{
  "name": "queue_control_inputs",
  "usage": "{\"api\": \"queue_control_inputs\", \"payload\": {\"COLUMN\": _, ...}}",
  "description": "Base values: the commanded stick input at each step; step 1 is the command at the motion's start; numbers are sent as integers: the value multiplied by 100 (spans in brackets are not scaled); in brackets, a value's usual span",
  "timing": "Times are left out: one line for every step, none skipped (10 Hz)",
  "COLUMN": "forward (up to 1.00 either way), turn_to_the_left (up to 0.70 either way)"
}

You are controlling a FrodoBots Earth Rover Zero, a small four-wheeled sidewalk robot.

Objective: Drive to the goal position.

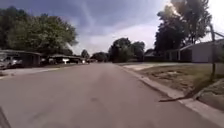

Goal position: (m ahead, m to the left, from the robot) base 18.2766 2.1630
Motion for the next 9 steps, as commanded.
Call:
{"api": "queue_control_inputs", "payload": {"forward": 70, "turn_to_the_left": 3}}
{"api": "queue_control_inputs", "payload": {"forward": 70, "turn_to_the_left": 3}}
{"api": "queue_control_inputs", "payload": {"forward": 70, "turn_to_the_left": 3}}
{"api": "queue_control_inputs", "payload": {"forward": 70, "turn_to_the_left": 3}}
{"api": "queue_control_inputs", "payload": {"forward": 70, "turn_to_the_left": 3}}
{"api": "queue_control_inputs", "payload": {"forward": 70, "turn_to_the_left": 3}}
{"api": "queue_control_inputs", "payload": {"forward": 70, "turn_to_the_left": 3}}
{"api": "queue_control_inputs", "payload": {"forward": 70, "turn_to_the_left": 3}}
{"api": "queue_control_inputs", "payload": {"forward": 70, "turn_to_the_left": 3}}
